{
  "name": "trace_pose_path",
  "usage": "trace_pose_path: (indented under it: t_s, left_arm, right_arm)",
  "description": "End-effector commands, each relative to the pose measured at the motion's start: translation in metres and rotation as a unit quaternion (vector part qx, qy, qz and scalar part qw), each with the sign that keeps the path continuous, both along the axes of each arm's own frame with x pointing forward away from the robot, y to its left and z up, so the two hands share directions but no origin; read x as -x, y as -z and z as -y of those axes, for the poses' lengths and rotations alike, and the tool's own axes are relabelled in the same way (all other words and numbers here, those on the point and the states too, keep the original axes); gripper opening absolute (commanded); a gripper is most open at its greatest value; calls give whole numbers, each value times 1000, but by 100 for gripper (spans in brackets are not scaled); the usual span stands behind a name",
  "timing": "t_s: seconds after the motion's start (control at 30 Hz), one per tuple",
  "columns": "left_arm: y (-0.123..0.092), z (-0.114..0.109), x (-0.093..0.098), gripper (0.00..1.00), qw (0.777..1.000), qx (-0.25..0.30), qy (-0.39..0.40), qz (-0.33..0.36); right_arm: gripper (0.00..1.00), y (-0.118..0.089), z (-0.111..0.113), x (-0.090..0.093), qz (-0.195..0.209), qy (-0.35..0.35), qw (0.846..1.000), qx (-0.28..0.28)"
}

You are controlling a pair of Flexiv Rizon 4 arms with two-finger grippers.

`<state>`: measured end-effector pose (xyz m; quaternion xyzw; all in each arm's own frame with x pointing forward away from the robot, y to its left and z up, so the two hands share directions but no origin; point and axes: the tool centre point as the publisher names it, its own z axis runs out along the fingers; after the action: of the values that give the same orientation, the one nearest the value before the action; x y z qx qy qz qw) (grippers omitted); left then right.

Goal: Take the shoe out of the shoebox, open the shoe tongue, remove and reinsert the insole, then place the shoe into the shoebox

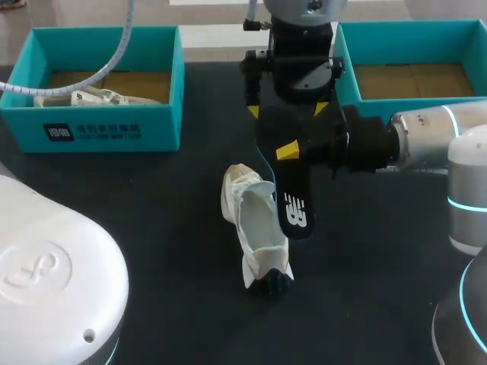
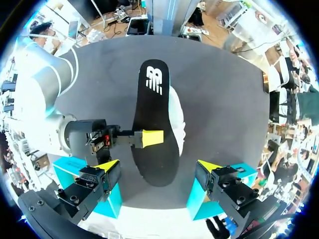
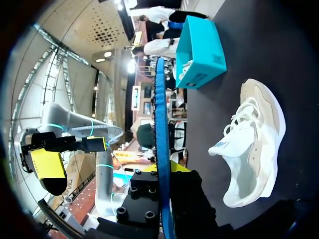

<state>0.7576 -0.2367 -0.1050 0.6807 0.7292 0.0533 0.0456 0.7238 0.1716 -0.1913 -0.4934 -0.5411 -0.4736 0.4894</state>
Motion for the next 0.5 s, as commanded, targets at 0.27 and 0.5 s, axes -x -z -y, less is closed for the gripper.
trace_pose_path:
  t_s: [0.27,0.5]
  left_arm:
    - [10,-30,6,100,972,233,-7,18]
    - [20,-48,14,100,930,366,-36,26]
  right_arm:
    - [0,0,-3,1,-3,2,1000,3]
    - [0,-1,-1,1,-2,5,1000,6]
